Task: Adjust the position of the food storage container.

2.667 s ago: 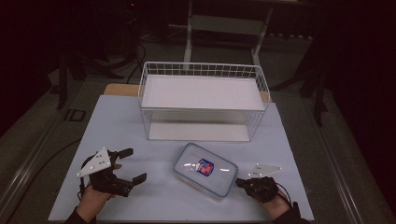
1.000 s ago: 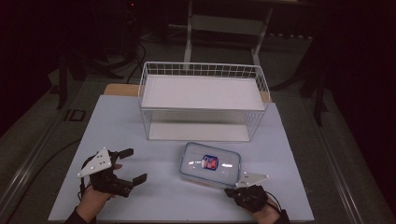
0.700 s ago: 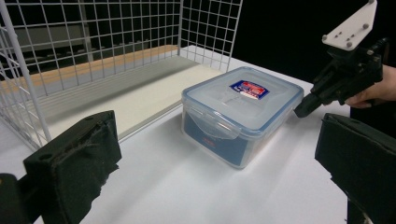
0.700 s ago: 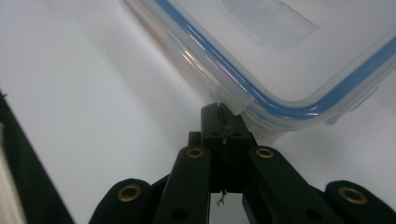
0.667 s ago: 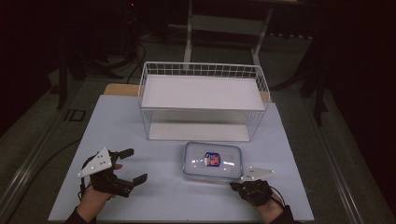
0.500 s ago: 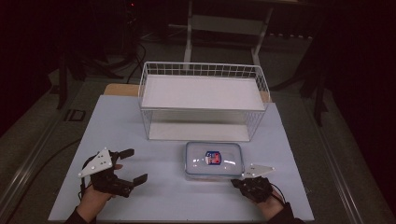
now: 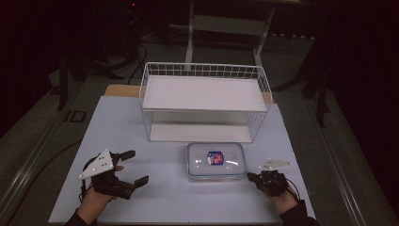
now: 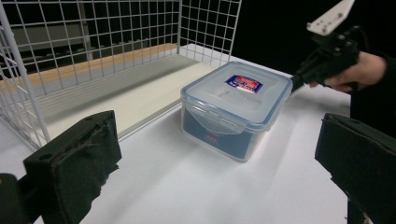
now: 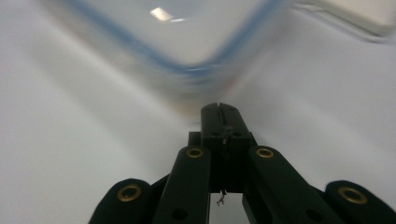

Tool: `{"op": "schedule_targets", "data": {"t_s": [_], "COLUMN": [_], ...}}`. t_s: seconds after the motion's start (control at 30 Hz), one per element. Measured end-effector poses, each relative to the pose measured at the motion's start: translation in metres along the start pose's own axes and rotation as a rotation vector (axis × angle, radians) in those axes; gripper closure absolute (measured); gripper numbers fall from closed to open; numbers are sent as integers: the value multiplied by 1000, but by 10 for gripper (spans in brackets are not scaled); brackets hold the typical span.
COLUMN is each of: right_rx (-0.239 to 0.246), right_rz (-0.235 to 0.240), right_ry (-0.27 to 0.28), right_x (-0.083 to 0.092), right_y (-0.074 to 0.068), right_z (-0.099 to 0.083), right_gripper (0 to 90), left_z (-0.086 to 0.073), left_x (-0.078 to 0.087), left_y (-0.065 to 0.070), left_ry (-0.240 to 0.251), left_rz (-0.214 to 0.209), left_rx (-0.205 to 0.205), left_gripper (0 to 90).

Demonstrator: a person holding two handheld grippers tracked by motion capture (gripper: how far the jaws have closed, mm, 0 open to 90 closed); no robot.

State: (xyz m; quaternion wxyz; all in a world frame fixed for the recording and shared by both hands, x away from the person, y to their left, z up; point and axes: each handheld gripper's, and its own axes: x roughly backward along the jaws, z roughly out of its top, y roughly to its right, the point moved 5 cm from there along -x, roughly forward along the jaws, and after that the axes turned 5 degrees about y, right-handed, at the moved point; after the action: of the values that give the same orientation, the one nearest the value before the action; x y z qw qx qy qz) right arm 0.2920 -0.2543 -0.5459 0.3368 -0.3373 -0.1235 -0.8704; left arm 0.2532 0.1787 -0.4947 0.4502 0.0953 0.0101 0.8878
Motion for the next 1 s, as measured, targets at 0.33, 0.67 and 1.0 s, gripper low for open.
{"op": "schedule_targets", "data": {"t_s": [0.33,0.67,1.0], "right_rx": [-64,-61,-28], "right_rz": [-30,-7,24], "right_ry": [58,19,16], "right_x": [-17,-29,-41], "right_y": [24,14,-3], "right_z": [22,25,35], "right_gripper": [900,900,900], "left_z": [-1,-1,-1], "left_x": [-1,-2,-3], "left_y": [0,0,0], "left_ry": [-4,-6,-13], "left_rz": [-1,-5,-6], "left_rx": [0,1,5], "left_gripper": [0,0,0]}}
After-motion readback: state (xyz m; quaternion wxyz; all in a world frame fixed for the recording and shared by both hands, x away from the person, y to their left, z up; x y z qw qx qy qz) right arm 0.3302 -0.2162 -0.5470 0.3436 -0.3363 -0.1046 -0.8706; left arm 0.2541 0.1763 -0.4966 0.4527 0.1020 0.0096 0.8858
